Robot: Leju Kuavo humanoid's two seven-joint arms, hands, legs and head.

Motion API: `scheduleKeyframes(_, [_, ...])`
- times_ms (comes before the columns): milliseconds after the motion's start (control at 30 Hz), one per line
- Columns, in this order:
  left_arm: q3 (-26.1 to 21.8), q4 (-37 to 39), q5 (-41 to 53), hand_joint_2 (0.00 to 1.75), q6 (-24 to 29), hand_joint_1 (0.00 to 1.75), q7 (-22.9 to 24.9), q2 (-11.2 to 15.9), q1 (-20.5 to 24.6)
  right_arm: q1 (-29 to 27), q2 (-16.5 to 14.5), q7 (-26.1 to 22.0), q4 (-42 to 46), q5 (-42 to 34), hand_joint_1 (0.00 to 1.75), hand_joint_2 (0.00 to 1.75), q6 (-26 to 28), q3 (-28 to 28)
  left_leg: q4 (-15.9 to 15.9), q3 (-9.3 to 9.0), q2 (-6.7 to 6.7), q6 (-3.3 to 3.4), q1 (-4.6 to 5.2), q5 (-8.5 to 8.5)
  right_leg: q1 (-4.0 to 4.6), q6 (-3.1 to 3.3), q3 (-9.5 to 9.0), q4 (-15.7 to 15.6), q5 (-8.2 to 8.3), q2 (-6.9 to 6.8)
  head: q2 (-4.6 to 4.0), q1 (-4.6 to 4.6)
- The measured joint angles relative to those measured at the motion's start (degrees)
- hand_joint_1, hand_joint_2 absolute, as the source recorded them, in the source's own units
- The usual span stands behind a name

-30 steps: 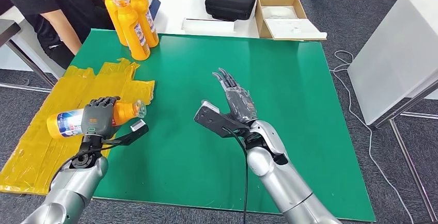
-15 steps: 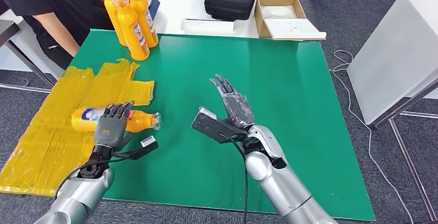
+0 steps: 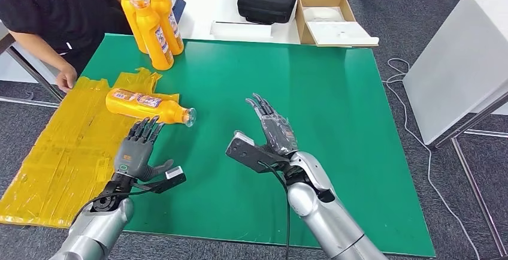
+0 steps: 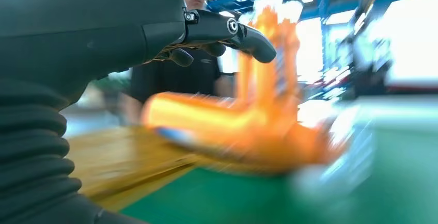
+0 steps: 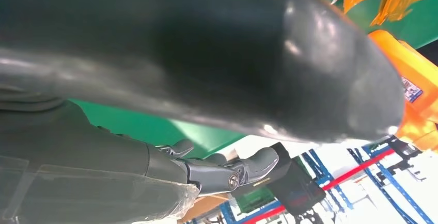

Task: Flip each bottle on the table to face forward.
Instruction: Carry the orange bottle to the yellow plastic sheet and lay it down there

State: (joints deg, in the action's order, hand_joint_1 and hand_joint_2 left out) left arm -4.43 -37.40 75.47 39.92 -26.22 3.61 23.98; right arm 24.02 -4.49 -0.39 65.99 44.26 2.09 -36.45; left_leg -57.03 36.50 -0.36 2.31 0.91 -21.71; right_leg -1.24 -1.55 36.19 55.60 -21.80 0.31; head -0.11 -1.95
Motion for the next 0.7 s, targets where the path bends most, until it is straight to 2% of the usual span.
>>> scheduleKeyframes(67, [-3.95, -1.46, -17.86, 0.00, -1.34, 0.00, -10.58, -0.75, 0.18, -0.23, 0.11, -1.47, 0.08, -1.19, 0.00, 0.00, 0.81, 0.11, 0.00, 0.00, 0.05, 0.00, 0.00, 0.00, 0.00, 0.00, 0.01, 0.00, 0.01, 0.02, 0.00, 0.01])
scheduleKeyframes(100, [-4.64, -2.31, -29.36, 0.00, -3.01, 0.00, -13.06, -0.84, 0.41, -0.24, 0.10, -2.64, 0.08, -1.97, 0.00, 0.00, 1.48, 0.35, 0.00, -0.01, 0.08, 0.00, 0.00, 0.00, 0.00, 0.01, 0.02, 0.00, 0.02, 0.04, 0.00, -0.01])
scheduleKeyframes(200, [-2.47, -5.73, -61.23, 0.00, -11.68, 0.00, -13.81, -0.39, 1.26, -0.20, -0.17, -6.78, 0.01, -4.18, 0.00, 0.00, 4.97, 1.80, -0.01, -0.04, -0.02, 0.01, 0.00, 0.04, 0.04, 0.01, 0.08, -0.02, 0.03, 0.02, 0.00, -0.03])
scheduleKeyframes(267, [-1.31, -9.29, -71.29, 0.00, -19.29, 0.00, -13.83, -0.07, 1.45, -0.21, -0.87, -11.32, -0.24, -6.44, 0.00, 0.00, 8.86, 3.48, -0.01, -0.01, -0.23, 0.03, 0.00, 0.10, 0.08, 0.01, 0.14, -0.02, 0.02, -0.10, 0.00, -0.01])
scheduleKeyframes(367, [0.22, -15.02, -75.31, 0.00, -27.54, 0.00, -12.29, 0.18, 2.08, -0.03, -2.62, -20.00, -1.77, -11.37, 0.00, 0.00, 13.73, 6.91, 0.00, 0.04, -0.29, 0.04, 0.01, 0.12, 0.11, -0.01, 0.08, 0.00, 0.04, -0.19, 0.00, -0.01])
scheduleKeyframes(467, [2.66, -18.29, -77.75, 0.00, -30.97, 0.00, -10.36, -0.06, 3.64, 0.30, -4.64, -25.86, -5.20, -14.80, 0.00, 0.00, 15.35, 10.00, 0.00, 0.04, -0.22, 0.04, 0.02, 0.12, 0.10, -0.04, 0.03, 0.00, 0.08, -0.17, 0.00, -0.01])
scheduleKeyframes(567, [5.38, -18.79, -78.31, 0.00, -31.63, 0.00, -9.62, -1.26, 5.37, 0.37, -6.74, -28.53, -8.48, -15.02, 0.00, 0.00, 16.37, 11.00, -0.01, 0.03, -0.21, 0.05, 0.04, 0.13, 0.10, -0.05, 0.04, -0.01, 0.09, -0.18, 0.00, -0.02])
scheduleKeyframes(700, [8.12, -16.46, -79.32, 0.00, -31.61, 0.00, -10.34, -3.49, 7.79, 0.57, -9.64, -29.31, -11.86, -14.66, 0.00, 0.00, 18.33, 11.01, -0.01, 0.04, -0.25, 0.06, 0.04, 0.14, 0.10, -0.06, 0.04, 0.00, 0.09, -0.22, 0.00, -0.01])
